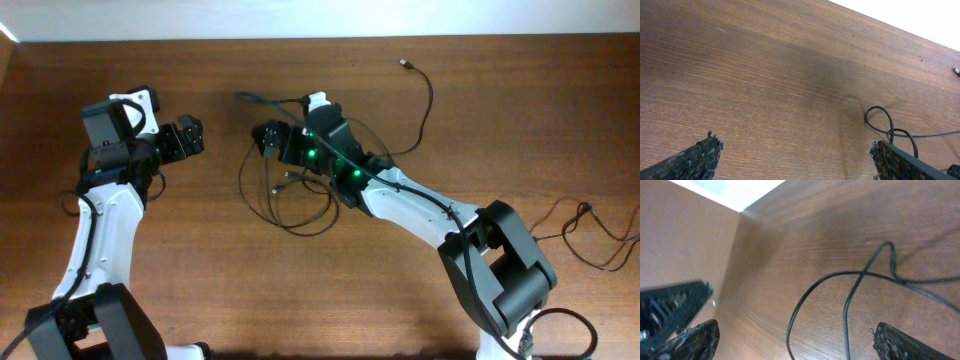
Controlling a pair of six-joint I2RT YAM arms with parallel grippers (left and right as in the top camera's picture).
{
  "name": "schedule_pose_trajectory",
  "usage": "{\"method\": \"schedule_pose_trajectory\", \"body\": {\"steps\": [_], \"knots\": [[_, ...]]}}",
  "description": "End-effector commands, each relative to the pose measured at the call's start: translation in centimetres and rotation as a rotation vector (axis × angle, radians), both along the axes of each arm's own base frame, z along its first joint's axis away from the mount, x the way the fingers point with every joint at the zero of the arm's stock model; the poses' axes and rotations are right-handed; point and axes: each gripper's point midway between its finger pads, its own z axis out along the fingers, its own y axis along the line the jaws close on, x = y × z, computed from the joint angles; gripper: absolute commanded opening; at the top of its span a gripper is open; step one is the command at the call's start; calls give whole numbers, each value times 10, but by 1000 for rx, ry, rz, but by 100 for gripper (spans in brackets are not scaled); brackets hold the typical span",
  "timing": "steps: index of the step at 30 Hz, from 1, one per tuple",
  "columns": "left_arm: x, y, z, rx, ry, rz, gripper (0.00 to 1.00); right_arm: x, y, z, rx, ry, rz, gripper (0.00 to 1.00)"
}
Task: Untangle cables
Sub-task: 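Move the right gripper to the central cable pile and grasp a cable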
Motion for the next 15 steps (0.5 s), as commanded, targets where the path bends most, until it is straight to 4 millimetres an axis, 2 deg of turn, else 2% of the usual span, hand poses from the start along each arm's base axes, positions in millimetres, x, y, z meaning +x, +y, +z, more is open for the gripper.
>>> {"method": "schedule_pose_trajectory", "body": {"steps": [1, 4, 7, 9, 12, 15], "knots": [[0, 2, 9, 2, -22, 9, 99, 10, -7, -8, 135, 187, -204, 96], [0, 2, 9, 2, -22, 9, 99, 13, -10, -8, 209, 261, -286, 96], [0, 2, 9, 2, -22, 9, 99, 9, -5, -10, 273, 334, -337, 99], [0, 2, 9, 3, -22, 9, 99, 9, 4, -14, 335, 373, -361, 99], [0, 2, 9, 2, -22, 9, 99, 15, 21, -11, 420, 335, -334, 99], [0, 2, 9, 2, -22, 9, 99, 22, 28, -12, 504, 327, -331, 100]]}}
